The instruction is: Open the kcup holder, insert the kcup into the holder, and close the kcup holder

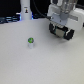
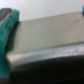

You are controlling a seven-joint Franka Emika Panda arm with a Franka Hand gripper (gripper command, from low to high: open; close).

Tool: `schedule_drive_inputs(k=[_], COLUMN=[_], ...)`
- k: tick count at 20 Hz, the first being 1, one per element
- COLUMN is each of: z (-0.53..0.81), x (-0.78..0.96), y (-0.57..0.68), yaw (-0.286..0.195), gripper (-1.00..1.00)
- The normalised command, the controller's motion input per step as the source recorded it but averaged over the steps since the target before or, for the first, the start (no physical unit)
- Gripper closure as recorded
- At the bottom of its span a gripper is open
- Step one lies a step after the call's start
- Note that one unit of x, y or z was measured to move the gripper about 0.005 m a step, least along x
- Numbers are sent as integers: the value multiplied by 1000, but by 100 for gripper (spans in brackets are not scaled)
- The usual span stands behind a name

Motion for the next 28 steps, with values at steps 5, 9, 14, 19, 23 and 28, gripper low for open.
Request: schedule_drive_inputs(k=[5,9,14,19,23,28], z=[241,247,231,193,345,380], x=[928,899,844,736,87,116], y=[-330,-360,-442,-457,-112,-144], yaw=[-70,-73,-78,-73,-90,-98], gripper=[100,100,100,100,-100,-100])
